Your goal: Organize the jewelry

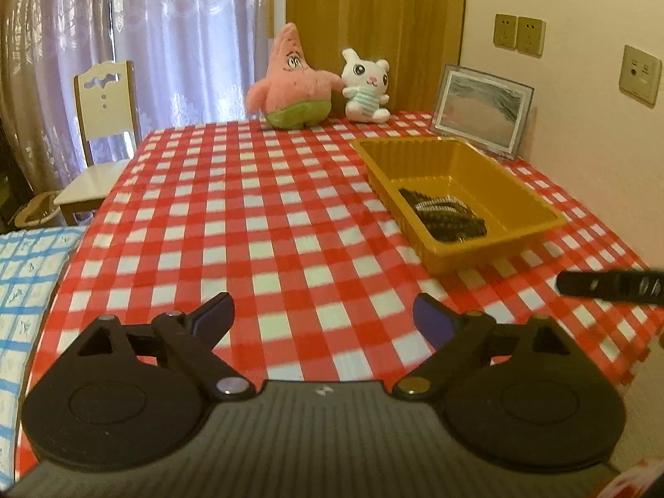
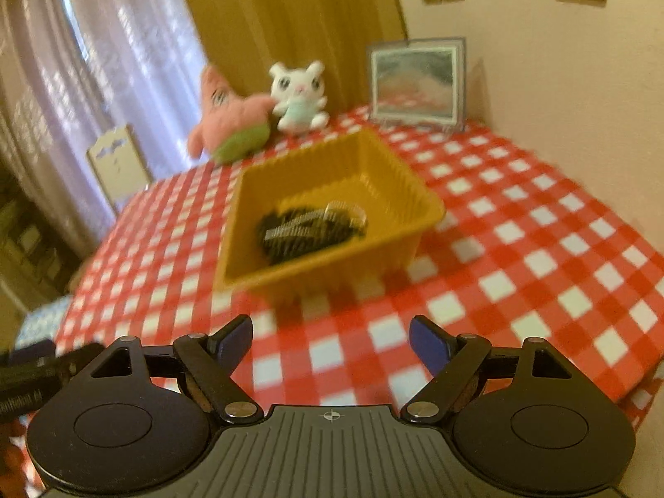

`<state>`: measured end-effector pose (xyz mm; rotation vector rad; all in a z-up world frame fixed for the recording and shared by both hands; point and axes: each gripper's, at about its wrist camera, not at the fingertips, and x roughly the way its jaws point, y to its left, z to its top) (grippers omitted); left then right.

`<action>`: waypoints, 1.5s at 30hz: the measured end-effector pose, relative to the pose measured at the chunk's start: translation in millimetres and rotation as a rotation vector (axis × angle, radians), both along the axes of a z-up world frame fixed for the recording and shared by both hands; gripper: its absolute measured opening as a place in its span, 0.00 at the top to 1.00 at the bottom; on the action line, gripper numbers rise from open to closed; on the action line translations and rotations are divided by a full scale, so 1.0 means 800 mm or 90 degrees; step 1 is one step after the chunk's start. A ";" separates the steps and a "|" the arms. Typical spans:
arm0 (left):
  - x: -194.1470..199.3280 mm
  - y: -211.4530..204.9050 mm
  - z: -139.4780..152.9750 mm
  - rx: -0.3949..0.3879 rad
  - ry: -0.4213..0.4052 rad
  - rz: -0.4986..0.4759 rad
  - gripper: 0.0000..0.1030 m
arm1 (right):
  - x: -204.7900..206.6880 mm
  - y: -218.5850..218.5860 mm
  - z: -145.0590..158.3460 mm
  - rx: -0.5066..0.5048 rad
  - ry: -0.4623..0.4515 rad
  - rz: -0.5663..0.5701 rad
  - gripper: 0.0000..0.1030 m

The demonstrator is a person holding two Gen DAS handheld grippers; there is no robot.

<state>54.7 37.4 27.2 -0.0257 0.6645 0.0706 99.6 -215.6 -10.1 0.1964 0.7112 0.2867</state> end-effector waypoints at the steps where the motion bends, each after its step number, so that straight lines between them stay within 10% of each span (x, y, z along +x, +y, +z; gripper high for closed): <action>1: -0.005 -0.002 -0.002 -0.001 0.004 -0.002 0.11 | -0.006 0.005 -0.004 -0.015 0.001 0.005 0.20; 45: -0.065 -0.024 -0.030 0.004 0.049 -0.043 0.11 | -0.078 0.028 -0.036 -0.044 0.022 0.078 0.20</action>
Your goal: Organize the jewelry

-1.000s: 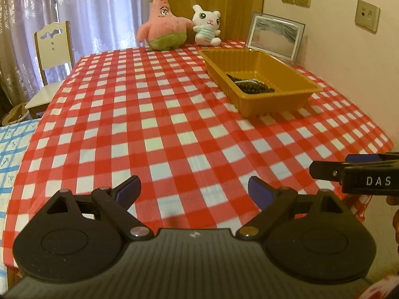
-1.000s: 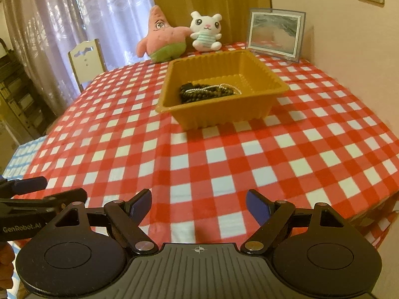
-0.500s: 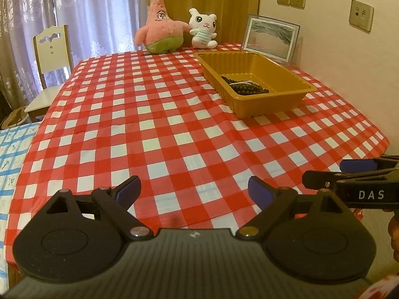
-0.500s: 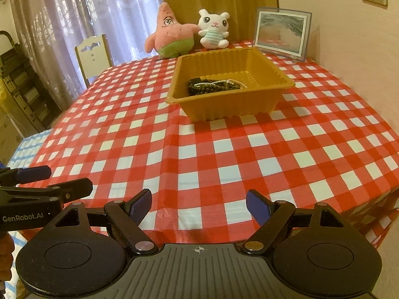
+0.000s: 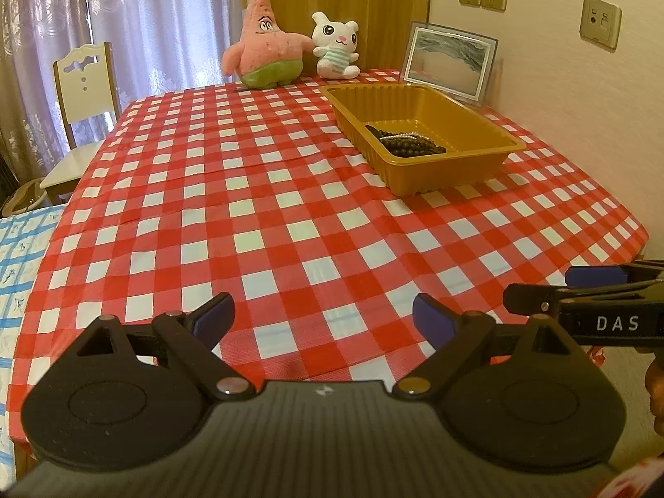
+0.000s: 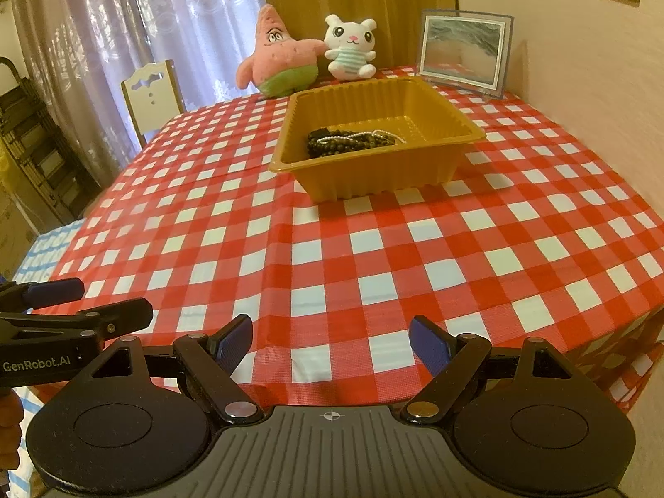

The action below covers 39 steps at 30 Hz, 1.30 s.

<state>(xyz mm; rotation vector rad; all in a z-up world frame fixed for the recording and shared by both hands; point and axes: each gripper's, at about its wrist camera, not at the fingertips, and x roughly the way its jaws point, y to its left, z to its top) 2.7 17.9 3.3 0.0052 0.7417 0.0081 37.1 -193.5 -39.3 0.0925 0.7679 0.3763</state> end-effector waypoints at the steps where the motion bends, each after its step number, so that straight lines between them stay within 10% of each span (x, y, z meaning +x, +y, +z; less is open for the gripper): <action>1: 0.000 0.000 0.000 0.000 0.000 0.001 0.11 | 0.000 0.000 0.000 0.000 0.000 -0.001 0.20; 39: 0.005 -0.007 -0.005 0.003 0.005 -0.005 0.11 | 0.003 -0.003 -0.003 0.008 0.006 -0.009 0.20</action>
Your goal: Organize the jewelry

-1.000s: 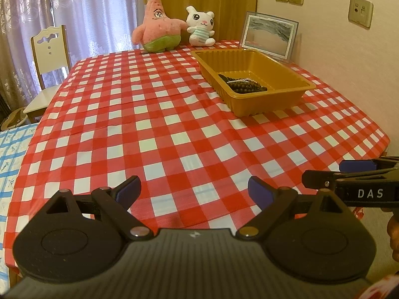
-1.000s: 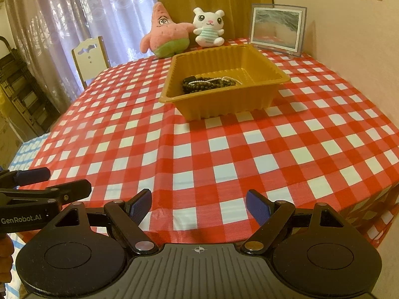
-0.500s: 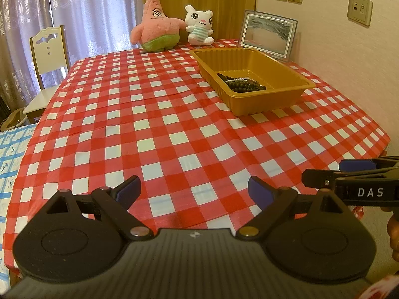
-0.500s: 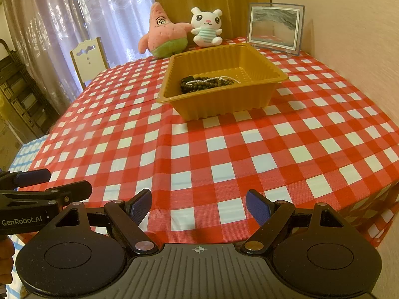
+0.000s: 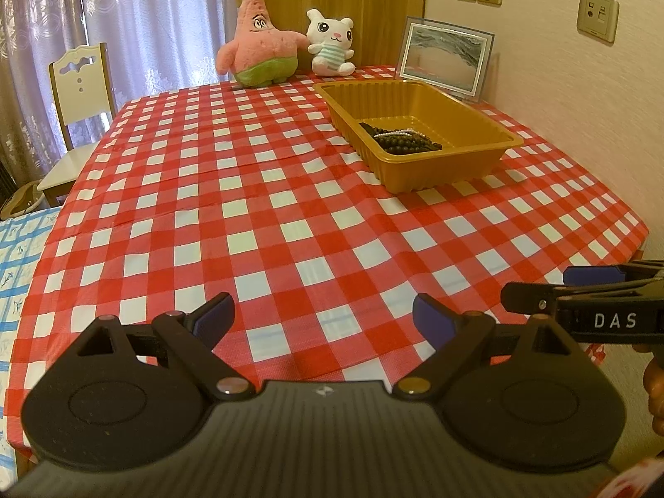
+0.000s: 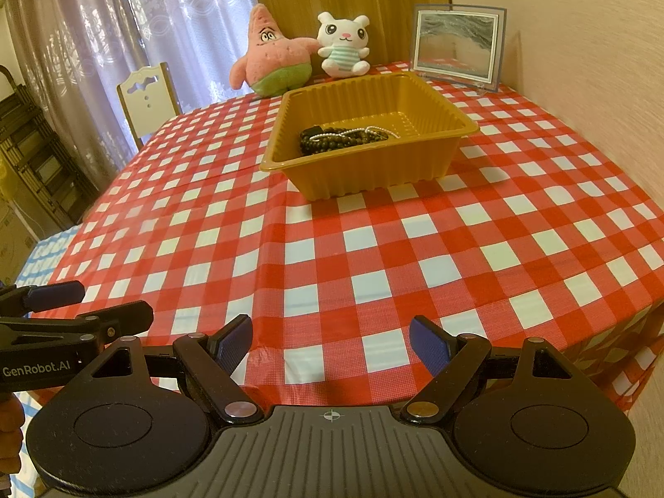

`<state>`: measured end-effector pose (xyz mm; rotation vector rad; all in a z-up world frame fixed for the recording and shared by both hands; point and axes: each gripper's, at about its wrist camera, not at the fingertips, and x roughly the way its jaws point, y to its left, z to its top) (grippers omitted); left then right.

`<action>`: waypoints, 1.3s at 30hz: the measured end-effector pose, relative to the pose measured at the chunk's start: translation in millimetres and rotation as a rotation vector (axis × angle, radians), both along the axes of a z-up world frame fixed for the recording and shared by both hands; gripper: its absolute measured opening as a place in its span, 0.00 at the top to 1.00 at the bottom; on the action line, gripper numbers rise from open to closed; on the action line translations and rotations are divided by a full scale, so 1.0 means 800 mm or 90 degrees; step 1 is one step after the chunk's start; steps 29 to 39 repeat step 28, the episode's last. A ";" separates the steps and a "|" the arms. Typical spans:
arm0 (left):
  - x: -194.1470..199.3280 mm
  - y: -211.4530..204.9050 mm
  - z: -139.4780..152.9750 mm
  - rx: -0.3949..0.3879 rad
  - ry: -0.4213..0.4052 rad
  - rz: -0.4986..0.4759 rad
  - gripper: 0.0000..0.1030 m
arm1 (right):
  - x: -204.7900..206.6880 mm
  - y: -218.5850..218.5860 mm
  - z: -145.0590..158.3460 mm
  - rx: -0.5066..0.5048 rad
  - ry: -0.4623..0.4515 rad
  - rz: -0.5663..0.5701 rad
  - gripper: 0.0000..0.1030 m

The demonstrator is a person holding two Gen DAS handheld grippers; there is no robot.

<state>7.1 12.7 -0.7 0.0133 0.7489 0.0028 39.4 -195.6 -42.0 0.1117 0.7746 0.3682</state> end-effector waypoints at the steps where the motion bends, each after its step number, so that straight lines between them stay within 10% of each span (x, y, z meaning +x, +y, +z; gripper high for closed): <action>1: 0.000 0.000 0.000 0.000 0.000 0.000 0.11 | 0.000 0.000 0.000 0.000 0.000 0.000 0.20; 39: 0.004 0.000 -0.001 0.000 0.007 -0.005 0.11 | 0.001 -0.003 -0.005 0.000 0.004 -0.004 0.20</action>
